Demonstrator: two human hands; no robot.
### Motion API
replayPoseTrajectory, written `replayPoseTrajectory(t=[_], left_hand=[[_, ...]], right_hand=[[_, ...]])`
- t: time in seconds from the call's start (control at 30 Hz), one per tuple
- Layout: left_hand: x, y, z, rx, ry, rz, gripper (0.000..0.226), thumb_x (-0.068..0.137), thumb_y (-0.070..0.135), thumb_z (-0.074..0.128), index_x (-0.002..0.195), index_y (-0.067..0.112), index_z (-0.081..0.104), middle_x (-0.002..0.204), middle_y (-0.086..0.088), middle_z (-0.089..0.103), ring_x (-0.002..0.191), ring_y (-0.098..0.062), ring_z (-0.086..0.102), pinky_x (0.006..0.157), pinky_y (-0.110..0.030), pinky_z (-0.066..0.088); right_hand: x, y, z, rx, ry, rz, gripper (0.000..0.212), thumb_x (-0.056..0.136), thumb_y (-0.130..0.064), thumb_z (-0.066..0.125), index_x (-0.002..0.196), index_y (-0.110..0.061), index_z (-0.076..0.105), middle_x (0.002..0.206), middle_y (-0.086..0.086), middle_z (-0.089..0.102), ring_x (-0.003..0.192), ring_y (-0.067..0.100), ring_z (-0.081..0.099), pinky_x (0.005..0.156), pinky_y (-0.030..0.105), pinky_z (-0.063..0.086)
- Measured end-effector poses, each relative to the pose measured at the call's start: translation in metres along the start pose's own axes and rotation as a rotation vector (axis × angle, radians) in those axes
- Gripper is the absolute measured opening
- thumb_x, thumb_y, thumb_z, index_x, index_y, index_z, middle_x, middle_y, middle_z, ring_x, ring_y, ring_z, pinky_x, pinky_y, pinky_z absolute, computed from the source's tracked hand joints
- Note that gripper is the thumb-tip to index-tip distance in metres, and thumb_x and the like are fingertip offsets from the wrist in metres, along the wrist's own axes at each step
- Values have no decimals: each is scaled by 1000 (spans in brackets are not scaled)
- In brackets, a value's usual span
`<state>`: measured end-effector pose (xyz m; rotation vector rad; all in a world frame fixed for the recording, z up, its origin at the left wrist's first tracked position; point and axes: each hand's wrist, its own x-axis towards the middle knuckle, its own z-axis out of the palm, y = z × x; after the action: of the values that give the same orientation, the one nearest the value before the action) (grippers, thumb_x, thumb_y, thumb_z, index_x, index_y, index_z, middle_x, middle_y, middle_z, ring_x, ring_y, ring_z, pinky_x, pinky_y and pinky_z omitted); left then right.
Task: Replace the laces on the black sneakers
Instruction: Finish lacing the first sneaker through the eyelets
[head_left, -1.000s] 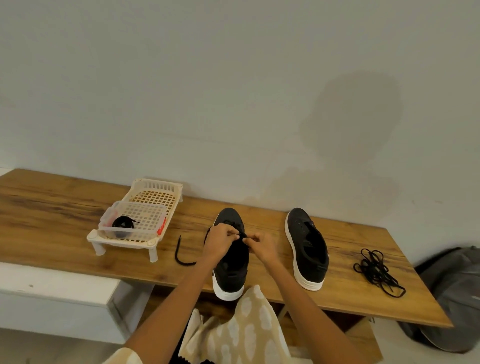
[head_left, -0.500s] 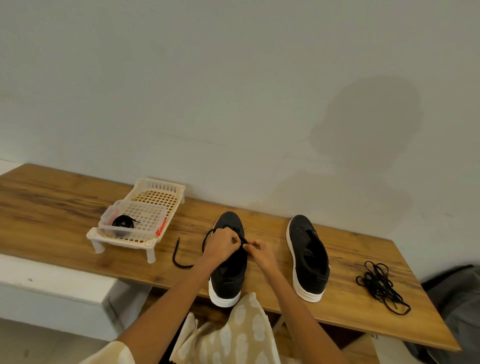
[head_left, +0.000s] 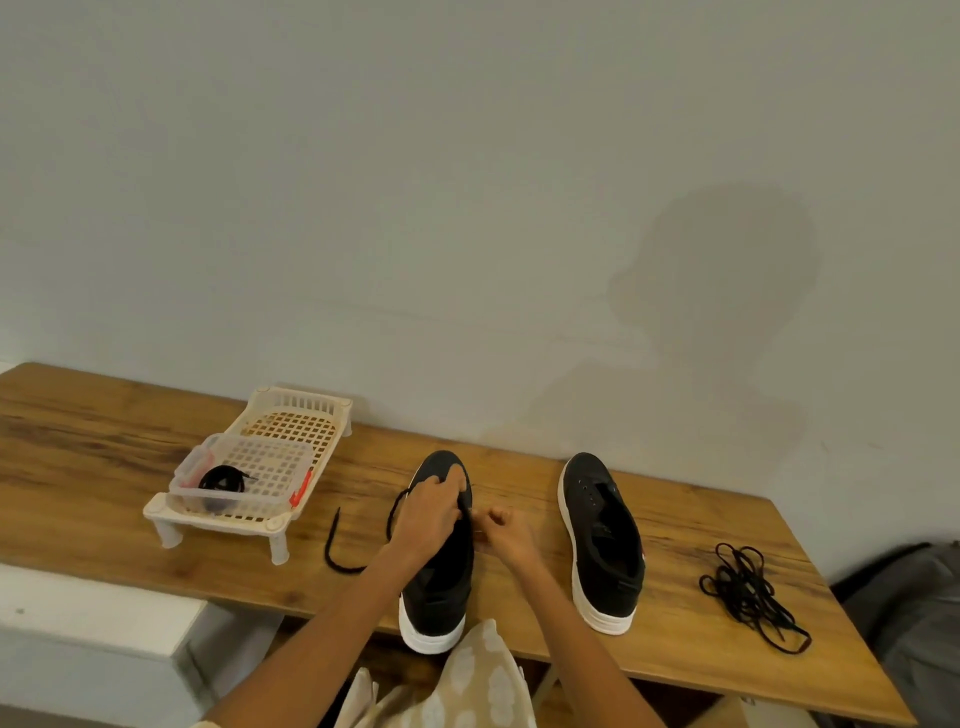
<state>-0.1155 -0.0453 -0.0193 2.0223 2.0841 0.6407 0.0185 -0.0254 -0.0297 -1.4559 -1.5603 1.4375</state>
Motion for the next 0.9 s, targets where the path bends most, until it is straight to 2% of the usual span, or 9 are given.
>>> replayPoseTrajectory(t=[0.13, 0.3, 0.4, 0.5, 0.57, 0.67, 0.73, 0.8, 0.9], left_hand=[[4, -5, 0, 31, -10, 40, 24, 92, 17, 52, 114, 26, 51, 96, 0, 64, 94, -20, 55, 75, -31, 47], [6, -8, -7, 31, -87, 146, 33, 93, 14, 50, 123, 23, 63, 113, 0, 62, 108, -22, 51, 90, -34, 43], [10, -11, -13, -123, -112, 98, 35, 87, 7, 50, 114, 19, 69, 109, -2, 57, 104, -19, 52, 87, -35, 45], [16, -6, -15, -192, -107, 53, 20, 90, 24, 57, 95, 17, 75, 93, 5, 66, 94, -10, 54, 80, -32, 46], [20, -1, -13, -208, -125, 35, 26, 89, 36, 61, 82, 13, 73, 68, 8, 61, 74, -9, 56, 69, -29, 45], [27, 10, -17, -330, -74, -93, 28, 88, 34, 63, 77, 9, 69, 65, -2, 60, 65, -18, 59, 63, -32, 42], [32, 20, -30, -459, 29, -174, 28, 87, 33, 65, 72, 9, 68, 60, -5, 56, 56, -17, 52, 57, -31, 37], [38, 31, -49, -536, 111, -167, 28, 86, 31, 66, 70, 9, 68, 58, -3, 56, 53, -11, 46, 54, -28, 32], [45, 54, -78, -613, 107, -51, 22, 87, 27, 66, 87, 7, 75, 84, -4, 71, 75, -11, 60, 70, -23, 43]], right_hand=[[4, -5, -2, -20, 27, 30, 18, 93, -19, 58, 77, -17, 64, 83, 3, 69, 78, 14, 66, 69, 21, 54], [14, -20, -4, -264, 85, -37, 34, 94, -22, 54, 61, -17, 52, 77, 12, 65, 63, 15, 58, 59, 25, 44], [23, -46, -20, -90, 120, 0, 31, 98, -12, 44, 67, -12, 49, 76, 9, 64, 56, 13, 59, 55, 24, 49], [29, -83, -41, 153, 125, -61, 28, 97, -7, 40, 72, -7, 52, 82, 17, 69, 55, 19, 64, 66, 36, 56], [20, -108, -51, 348, 91, -152, 23, 96, -4, 40, 77, -3, 53, 81, 14, 70, 60, 20, 67, 65, 32, 58], [1, -131, -65, 498, 83, -306, 14, 97, -7, 43, 86, -4, 52, 78, 11, 68, 62, 20, 66, 62, 27, 57], [-4, -125, -73, 371, 125, -340, 10, 97, -8, 46, 90, -5, 53, 75, 8, 65, 59, 18, 62, 62, 28, 57], [-6, -104, -77, 8, 149, -354, 9, 96, -11, 51, 94, -5, 58, 73, 4, 64, 59, 13, 62, 61, 25, 56], [-11, -77, -65, -406, 7, -338, 11, 95, -12, 53, 103, -14, 61, 69, -3, 61, 49, -3, 59, 56, 12, 49]])
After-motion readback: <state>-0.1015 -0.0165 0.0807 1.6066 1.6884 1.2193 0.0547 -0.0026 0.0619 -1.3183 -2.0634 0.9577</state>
